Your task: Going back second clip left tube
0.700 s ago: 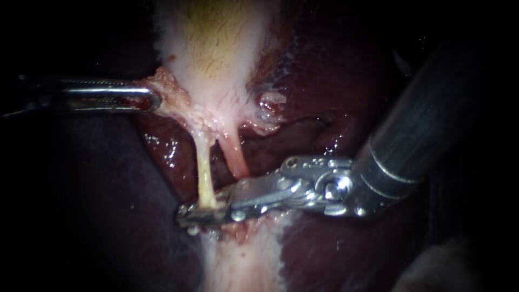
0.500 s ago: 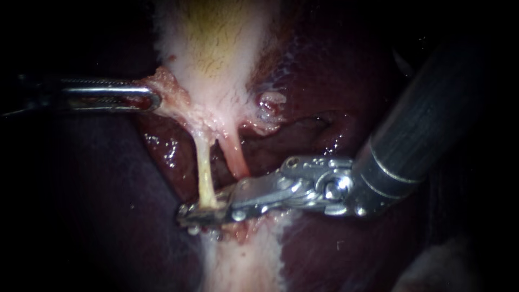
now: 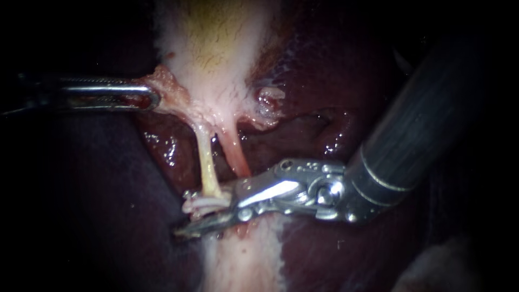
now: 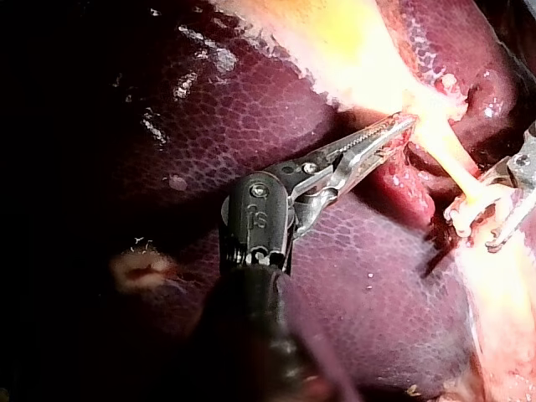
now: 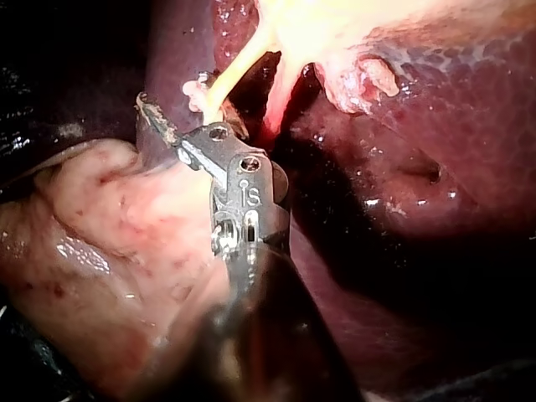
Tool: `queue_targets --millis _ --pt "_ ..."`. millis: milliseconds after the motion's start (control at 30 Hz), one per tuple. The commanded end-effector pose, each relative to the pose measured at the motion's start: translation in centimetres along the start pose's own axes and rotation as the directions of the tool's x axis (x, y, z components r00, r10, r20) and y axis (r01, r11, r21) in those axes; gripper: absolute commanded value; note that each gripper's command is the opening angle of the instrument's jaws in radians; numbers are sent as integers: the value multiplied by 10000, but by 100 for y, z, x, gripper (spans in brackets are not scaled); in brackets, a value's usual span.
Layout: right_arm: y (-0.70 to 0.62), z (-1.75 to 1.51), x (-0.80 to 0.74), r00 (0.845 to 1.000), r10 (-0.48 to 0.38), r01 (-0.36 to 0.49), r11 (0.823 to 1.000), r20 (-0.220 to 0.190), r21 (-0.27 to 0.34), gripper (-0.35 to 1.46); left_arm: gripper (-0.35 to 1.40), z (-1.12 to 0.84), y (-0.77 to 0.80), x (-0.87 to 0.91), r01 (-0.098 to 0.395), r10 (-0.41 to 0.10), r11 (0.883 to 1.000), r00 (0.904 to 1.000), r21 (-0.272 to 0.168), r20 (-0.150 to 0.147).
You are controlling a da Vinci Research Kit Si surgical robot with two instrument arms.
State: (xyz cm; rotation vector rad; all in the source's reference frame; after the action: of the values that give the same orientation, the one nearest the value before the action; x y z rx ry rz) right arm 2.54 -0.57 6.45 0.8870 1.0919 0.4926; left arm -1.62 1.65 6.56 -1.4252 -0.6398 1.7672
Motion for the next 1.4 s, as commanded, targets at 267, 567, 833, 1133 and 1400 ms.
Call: queue_targets --millis 267,567,833,1133,1400 --pt "23 -5 -1 9959 -909 907 9930 10 -760 49 -35 0 2 0 -7 7 10000 10000 -31 21" --pt "33 -25 -5 9839 -1783 1785 9771 120 -1155 50 -35 0 2 0 -7 7 10000 10000 -32 21" --pt "27 -50 -13 9594 -2810 2817 9520 232 -1196 50 -35 -1 2 0 -9 9 10000 10000 -38 24" --pt "9 -123 -8 9126 -4073 4056 8900 366 -2082 50 -35 -2 2 -1 -10 11 10000 10000 -44 26" --pt "-7 -188 -28 8857 -4616 4620 8652 500 -1950 50 -35 -2 2 -1 -11 11 10000 10000 -47 27"
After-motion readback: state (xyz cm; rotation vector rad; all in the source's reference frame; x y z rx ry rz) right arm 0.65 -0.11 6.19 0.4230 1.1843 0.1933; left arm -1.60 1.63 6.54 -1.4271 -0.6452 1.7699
